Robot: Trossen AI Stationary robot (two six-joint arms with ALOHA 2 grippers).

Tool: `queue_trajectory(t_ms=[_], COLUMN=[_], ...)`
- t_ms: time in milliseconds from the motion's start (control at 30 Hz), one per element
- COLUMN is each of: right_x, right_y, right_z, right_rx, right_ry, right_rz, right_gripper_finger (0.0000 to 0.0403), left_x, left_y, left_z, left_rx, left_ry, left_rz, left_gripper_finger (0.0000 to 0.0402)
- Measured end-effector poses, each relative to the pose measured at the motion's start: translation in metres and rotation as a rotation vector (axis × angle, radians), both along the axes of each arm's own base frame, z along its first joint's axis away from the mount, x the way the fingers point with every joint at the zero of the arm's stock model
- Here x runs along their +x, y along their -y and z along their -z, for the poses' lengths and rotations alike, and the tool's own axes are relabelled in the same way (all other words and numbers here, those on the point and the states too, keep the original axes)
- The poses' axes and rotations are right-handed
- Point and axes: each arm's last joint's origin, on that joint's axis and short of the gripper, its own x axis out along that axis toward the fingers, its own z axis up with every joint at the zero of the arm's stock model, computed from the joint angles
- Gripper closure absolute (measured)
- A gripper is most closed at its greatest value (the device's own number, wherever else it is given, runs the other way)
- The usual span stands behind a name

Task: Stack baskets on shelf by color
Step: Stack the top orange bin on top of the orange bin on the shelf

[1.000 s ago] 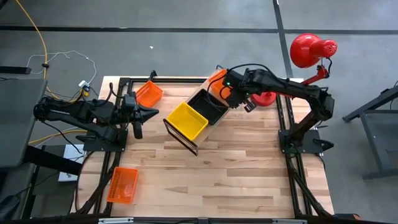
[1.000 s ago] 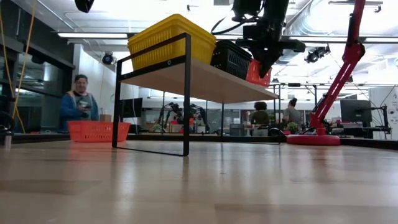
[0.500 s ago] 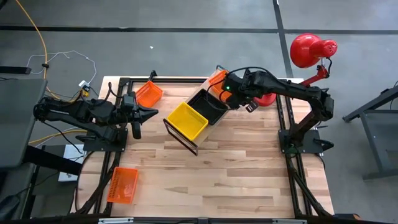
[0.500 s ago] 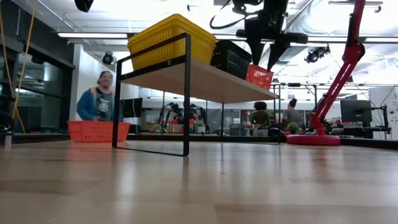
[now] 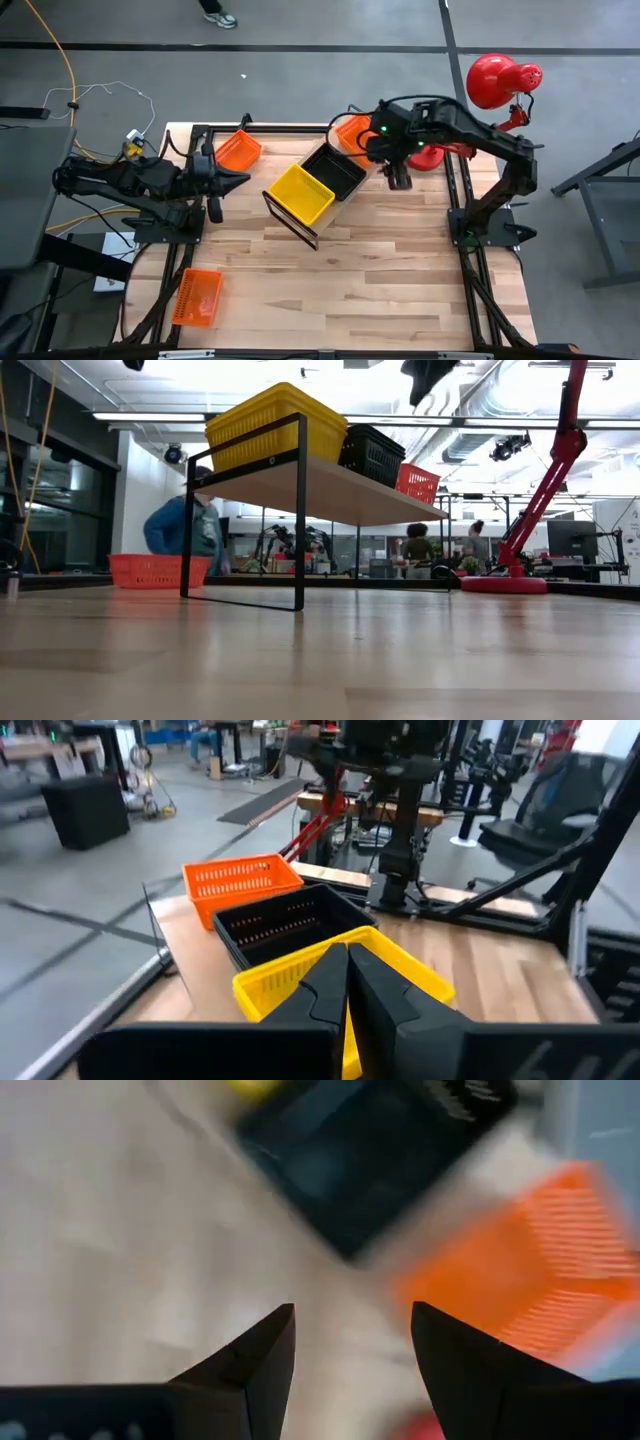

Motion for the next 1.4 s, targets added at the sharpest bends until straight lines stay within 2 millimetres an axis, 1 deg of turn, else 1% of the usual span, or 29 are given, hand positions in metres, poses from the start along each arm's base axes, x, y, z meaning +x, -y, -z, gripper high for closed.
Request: queue_trajectory(t_ms=[67, 133, 200, 267, 367, 467, 567, 633, 733, 833, 967, 1100, 1167, 1267, 1333, 1400], right_x=[-0.003, -0.005, -0.006, -0.007, -0.013, -0.023, -0.04, -0.051, -0.066, -0.077, -0.087, -0.093, -0.095, -0.096, -0.096, -0.095], right_y=[-0.009, -0.02, -0.033, -0.046, -0.064, -0.081, -0.093, -0.1, -0.106, -0.106, -0.104, -0.102, -0.102, -0.101, -0.101, -0.101], right_z=[-0.003, -0.007, -0.009, -0.01, -0.008, 0.008, 0.033, 0.049, 0.07, 0.086, 0.107, 0.13, 0.14, 0.149, 0.15, 0.146], right_rx=[0.181, 0.29, 0.317, 0.3, 0.288, 0.303, 0.336, 0.383, 0.43, 0.413, 0.388, 0.439, 0.482, 0.532, 0.559, 0.592], right_ry=[0.031, 0.043, 0.037, 0.033, 0.074, 0.14, 0.192, 0.237, 0.302, 0.405, 0.563, 0.689, 0.736, 0.784, 0.808, 0.841], right_rz=[0.037, 0.054, 0.068, 0.093, 0.147, 0.24, 0.348, 0.386, 0.381, 0.353, 0.31, 0.289, 0.305, 0.331, 0.361, 0.369], right_gripper_finger=[0.0215, 0.0215, 0.0215, 0.0215, 0.0215, 0.0215, 0.0215, 0.0215, 0.0215, 0.0215, 0.0214, 0.0215, 0.0215, 0.0215, 0.0215, 0.0215], left_x=[-0.001, -0.004, -0.005, -0.006, -0.007, -0.007, -0.007, -0.005, -0.002, 0.003, 0.01, 0.019, 0.025, 0.032, 0.033, 0.031], left_y=[0.0, -0.001, -0.001, -0.001, -0.001, -0.004, -0.007, -0.01, -0.013, -0.016, -0.018, -0.019, -0.02, -0.027, -0.036, -0.049], left_z=[-0.001, -0.003, -0.004, -0.005, -0.005, -0.005, -0.005, -0.004, -0.003, -0.005, -0.005, 0.0, 0.003, 0.004, 0.006, 0.009], left_rx=[0.039, 0.066, 0.102, 0.141, 0.169, 0.169, 0.145, 0.113, 0.045, -0.014, -0.028, -0.103, -0.159, -0.227, -0.279, -0.363], left_ry=[-0.004, 0.004, 0.003, -0.007, -0.018, -0.02, -0.012, -0.008, 0.015, 0.067, 0.082, 0.076, 0.048, -0.072, -0.172, -0.21], left_rz=[0.002, 0.002, 0.007, 0.013, 0.005, -0.023, -0.052, -0.079, -0.121, -0.15, -0.18, -0.23, -0.258, -0.333, -0.43, -0.57], left_gripper_finger=[0.0401, 0.0401, 0.0401, 0.0401, 0.0401, 0.0401, 0.0401, 0.0401, 0.0397, 0.0387, 0.0371, 0.0346, 0.0327, 0.0291, 0.0264, 0.0238])
